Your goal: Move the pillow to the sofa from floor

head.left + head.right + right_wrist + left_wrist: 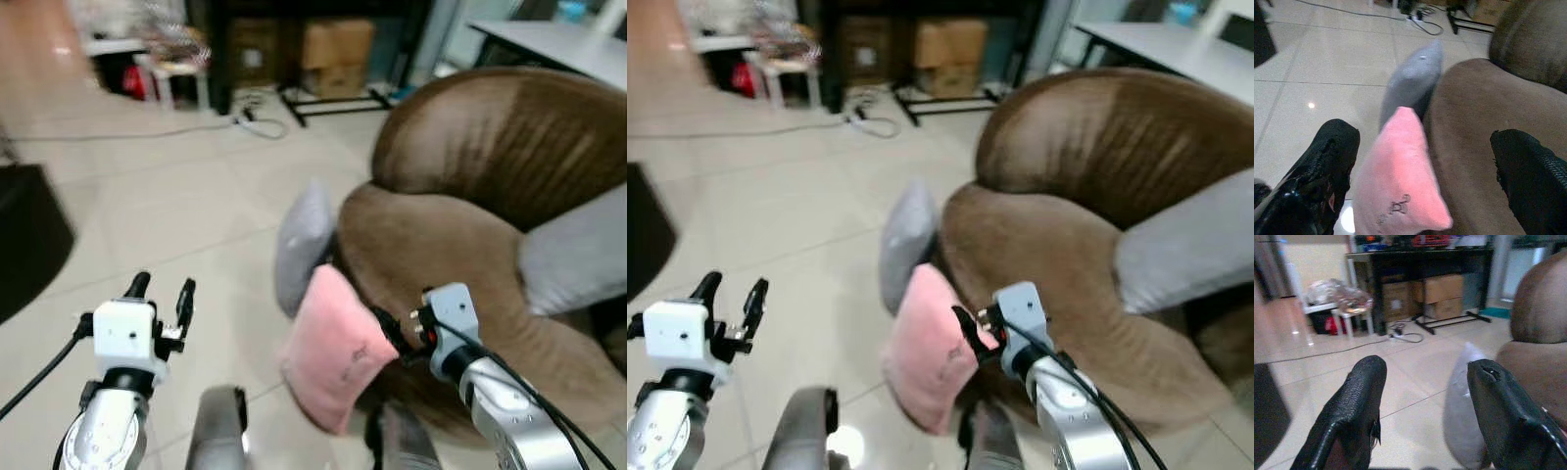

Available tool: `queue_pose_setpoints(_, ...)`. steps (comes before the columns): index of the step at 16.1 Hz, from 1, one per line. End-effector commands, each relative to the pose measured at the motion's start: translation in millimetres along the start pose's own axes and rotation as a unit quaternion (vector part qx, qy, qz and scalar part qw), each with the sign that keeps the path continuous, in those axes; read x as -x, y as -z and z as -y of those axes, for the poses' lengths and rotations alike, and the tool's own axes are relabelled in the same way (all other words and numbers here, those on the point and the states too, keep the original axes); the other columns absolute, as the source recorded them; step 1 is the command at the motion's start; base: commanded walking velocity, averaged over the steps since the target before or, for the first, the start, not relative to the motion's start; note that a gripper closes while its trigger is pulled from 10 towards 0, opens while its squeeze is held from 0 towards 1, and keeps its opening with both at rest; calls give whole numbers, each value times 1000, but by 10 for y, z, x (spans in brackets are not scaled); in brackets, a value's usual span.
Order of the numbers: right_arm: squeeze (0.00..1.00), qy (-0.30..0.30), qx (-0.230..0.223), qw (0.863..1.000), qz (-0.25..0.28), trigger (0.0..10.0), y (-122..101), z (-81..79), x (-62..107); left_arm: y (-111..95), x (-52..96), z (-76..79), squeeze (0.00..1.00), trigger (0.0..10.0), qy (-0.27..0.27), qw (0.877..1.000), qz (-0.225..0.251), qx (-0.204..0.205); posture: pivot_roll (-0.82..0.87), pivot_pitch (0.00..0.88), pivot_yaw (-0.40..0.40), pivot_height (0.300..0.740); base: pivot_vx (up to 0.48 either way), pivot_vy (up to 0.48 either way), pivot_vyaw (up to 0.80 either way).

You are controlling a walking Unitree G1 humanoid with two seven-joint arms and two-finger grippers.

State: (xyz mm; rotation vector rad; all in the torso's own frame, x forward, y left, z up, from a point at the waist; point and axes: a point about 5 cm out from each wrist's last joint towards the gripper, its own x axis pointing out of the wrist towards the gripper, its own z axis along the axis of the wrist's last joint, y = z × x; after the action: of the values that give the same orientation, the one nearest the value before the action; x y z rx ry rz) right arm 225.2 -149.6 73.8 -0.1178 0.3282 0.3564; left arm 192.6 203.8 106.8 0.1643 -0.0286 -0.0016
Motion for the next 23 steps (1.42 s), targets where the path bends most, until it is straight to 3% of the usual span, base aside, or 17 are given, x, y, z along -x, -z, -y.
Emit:
queue_pose_setpoints(1, 0, 11, 5, 1000, -5, 10000, -5, 77, 5, -27, 3, 35, 110, 10000, 12, 1000, 7, -1, -14, 0, -106, 595, 345, 0, 0)
queue_pose_setpoints(7, 0, -14, 31, 999, -13, 10000, 29, 71, 48, 1, 54, 48, 106, 10000, 17, 1000, 3, -5, -11, 0, -113, 595, 345, 0, 133)
queue_pose_setpoints(13, 0, -8, 28, 999, -23, 10000, 84, 160, 58, 71, 77, 87, 71, 10000, 26, 999, -20, -3, -14, 0, -110, 591, 0, 0, 0)
queue_pose_setpoints(18, 0, -29, 40, 998, -50, 10000, 168, 136, -68, 145, 53, 112, 67, 10000, 56, 998, -40, -3, -21, 0, -101, 546, 0, 0, 0)
queue_pose_setpoints(21, 0, -32, 14, 996, -79, 10000, 214, 169, -224, 226, 13, 71, 71, 10000, 56, 997, -50, -9, -29, 0, -99, 516, 0, 0, 0)
queue_pose_setpoints(23, 0, -27, -27, 995, -87, 10000, 254, 187, -327, 270, -51, -15, 75, 10000, 46, 997, -52, -14, -32, 0, -105, 496, 0, 0, 0)
